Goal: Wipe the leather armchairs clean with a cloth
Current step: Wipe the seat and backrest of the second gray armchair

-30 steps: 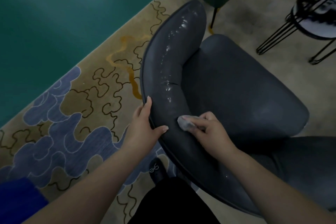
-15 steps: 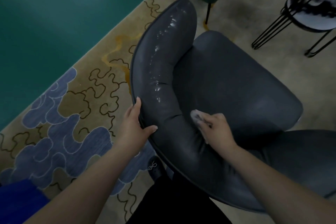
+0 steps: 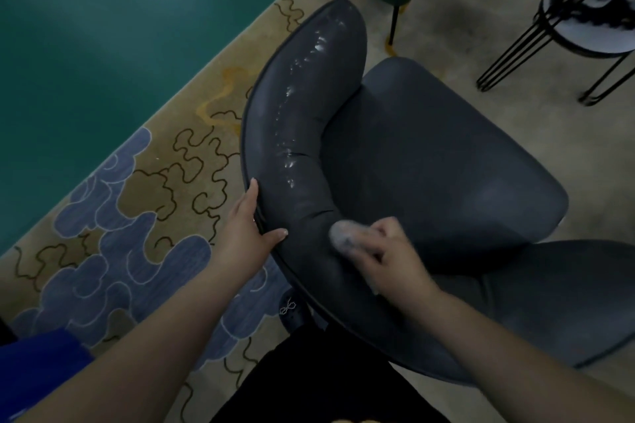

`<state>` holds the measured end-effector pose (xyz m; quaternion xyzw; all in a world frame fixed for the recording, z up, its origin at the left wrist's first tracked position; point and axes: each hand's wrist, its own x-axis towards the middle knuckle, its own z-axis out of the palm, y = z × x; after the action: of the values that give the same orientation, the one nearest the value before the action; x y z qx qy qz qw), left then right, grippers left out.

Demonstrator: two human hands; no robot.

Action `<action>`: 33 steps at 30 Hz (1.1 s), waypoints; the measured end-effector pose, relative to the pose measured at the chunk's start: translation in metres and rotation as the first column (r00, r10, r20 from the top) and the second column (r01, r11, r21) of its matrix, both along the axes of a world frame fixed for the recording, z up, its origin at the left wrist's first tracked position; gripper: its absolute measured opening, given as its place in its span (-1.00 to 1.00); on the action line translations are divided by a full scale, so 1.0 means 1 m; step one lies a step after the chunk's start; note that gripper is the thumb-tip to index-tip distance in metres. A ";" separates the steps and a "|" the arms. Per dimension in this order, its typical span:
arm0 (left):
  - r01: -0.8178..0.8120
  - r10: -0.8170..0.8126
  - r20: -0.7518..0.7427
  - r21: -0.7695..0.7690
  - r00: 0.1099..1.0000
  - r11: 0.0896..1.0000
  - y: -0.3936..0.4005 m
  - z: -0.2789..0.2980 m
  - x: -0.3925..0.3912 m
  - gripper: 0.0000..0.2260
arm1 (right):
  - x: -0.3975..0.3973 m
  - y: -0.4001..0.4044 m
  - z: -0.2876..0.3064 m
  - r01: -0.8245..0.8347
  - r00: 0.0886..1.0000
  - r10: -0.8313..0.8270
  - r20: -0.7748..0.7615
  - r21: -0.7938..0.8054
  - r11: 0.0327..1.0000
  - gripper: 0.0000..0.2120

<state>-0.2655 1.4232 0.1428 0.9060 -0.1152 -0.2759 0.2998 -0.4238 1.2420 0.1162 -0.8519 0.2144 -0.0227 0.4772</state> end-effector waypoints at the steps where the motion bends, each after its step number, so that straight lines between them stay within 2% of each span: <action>1: 0.000 0.000 0.008 0.001 1.000 1.000 0.001 -0.001 -0.002 -0.16 | -0.006 0.012 0.003 -0.103 0.995 0.103 0.016 0.004 0.995 -0.66; 2: 0.004 -0.004 0.020 0.003 1.000 1.000 0.001 -0.001 -0.005 -0.19 | -0.011 0.018 0.003 -0.154 0.988 0.154 0.011 0.000 0.988 -0.64; 6: 0.001 -0.001 0.009 0.001 1.000 1.000 0.004 0.001 -0.014 -0.25 | -0.010 -0.011 -0.010 -0.023 0.989 0.014 -0.147 -0.063 0.998 -0.80; 8: -0.009 0.009 0.001 0.000 1.000 1.000 0.006 0.002 -0.016 -0.25 | -0.007 -0.027 -0.010 -0.020 0.971 -0.006 -0.237 -0.103 0.994 -0.79; 9: -0.012 0.012 0.006 0.003 1.000 1.000 0.007 0.003 -0.016 -0.26 | -0.004 -0.030 -0.009 -0.003 0.973 -0.025 -0.228 -0.120 0.993 -0.76; 12: -0.031 0.031 0.027 0.014 0.999 0.999 0.006 0.004 -0.015 -0.26 | 0.015 -0.017 0.001 0.045 0.997 -0.049 -0.063 -0.076 0.996 -0.67; 15: -0.041 0.039 0.052 0.026 0.998 0.999 0.005 0.003 -0.016 -0.26 | 0.041 0.014 0.005 -0.106 0.994 0.107 0.023 -0.044 0.993 -0.59; 17: -0.032 0.031 0.040 0.039 0.999 0.999 0.006 0.002 -0.013 -0.27 | 0.054 0.025 -0.003 -0.164 0.986 0.167 0.031 -0.070 0.984 -0.62; 20: -0.018 0.018 0.002 0.021 1.000 1.000 0.008 0.002 -0.004 -0.27 | 0.073 0.008 -0.020 0.062 0.996 -0.058 -0.068 0.053 0.997 -0.69; 22: -0.012 0.012 -0.003 -0.006 1.000 1.000 0.007 0.002 0.007 -0.30 | 0.084 -0.008 -0.028 0.164 0.972 -0.159 -0.173 0.011 0.986 -0.67; 23: -0.004 0.004 0.008 -0.014 1.000 1.000 0.006 0.002 0.015 -0.32 | 0.088 -0.011 -0.029 0.182 0.968 -0.180 -0.172 -0.008 0.983 -0.65; 26: 0.002 -0.002 0.032 -0.031 0.999 1.000 0.004 0.000 0.044 -0.37 | 0.105 0.014 -0.014 0.147 0.988 -0.149 0.047 0.027 0.989 -0.59; 28: 0.021 -0.019 0.036 -0.057 0.999 0.998 0.004 -0.004 0.061 -0.38 | 0.116 0.039 -0.008 0.027 0.986 -0.020 0.167 -0.040 0.999 -0.55; 30: 0.074 -0.072 0.020 -0.088 0.997 0.993 0.004 -0.008 0.077 -0.38 | 0.127 0.050 -0.009 -0.024 0.981 0.055 0.184 -0.165 0.986 -0.47; 33: 0.189 -0.190 -0.013 -0.075 0.982 0.979 0.004 -0.013 0.099 -0.36 | 0.140 0.047 -0.016 0.083 0.990 -0.063 0.124 -0.168 0.982 -0.47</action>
<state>-0.1670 1.4272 0.1298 0.8765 -0.2080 -0.3076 0.3063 -0.2839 1.2890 0.1005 -0.8788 0.2141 -0.1093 0.4122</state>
